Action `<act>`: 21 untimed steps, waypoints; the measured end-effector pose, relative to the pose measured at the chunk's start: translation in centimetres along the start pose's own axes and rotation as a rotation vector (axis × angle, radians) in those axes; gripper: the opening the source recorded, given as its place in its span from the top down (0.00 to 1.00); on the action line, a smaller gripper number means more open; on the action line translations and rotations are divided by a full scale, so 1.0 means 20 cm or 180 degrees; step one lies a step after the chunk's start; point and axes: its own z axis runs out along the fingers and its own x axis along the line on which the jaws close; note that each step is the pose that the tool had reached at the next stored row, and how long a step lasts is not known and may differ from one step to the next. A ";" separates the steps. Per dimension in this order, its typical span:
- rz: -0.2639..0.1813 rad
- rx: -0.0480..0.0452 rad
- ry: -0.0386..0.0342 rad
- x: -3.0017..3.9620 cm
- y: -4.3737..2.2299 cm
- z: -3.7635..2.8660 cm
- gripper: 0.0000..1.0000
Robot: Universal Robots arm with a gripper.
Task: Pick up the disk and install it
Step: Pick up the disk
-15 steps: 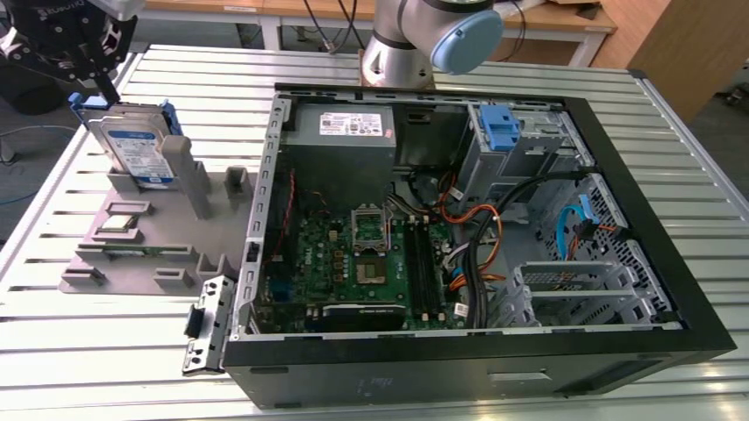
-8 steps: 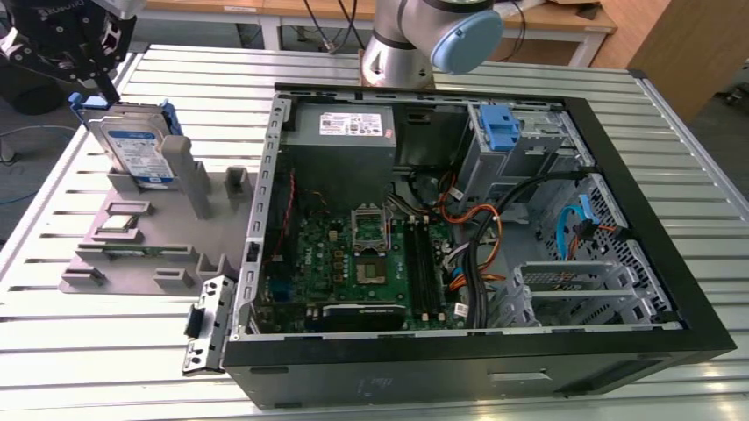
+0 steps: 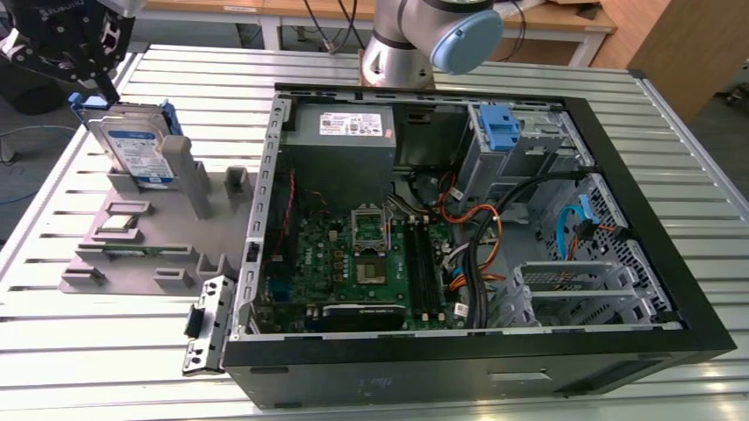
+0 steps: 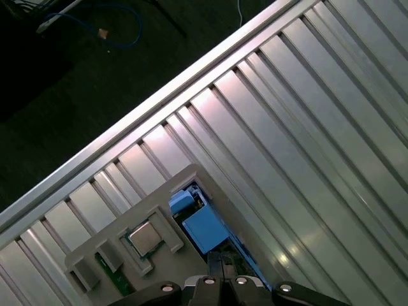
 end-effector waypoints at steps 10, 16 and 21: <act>-0.0046 -0.0001 0.0002 0.000 0.000 0.000 0.89; -0.0285 -0.0008 0.0012 0.000 0.000 0.003 0.89; -0.0574 -0.0016 0.0025 0.000 0.000 0.005 0.89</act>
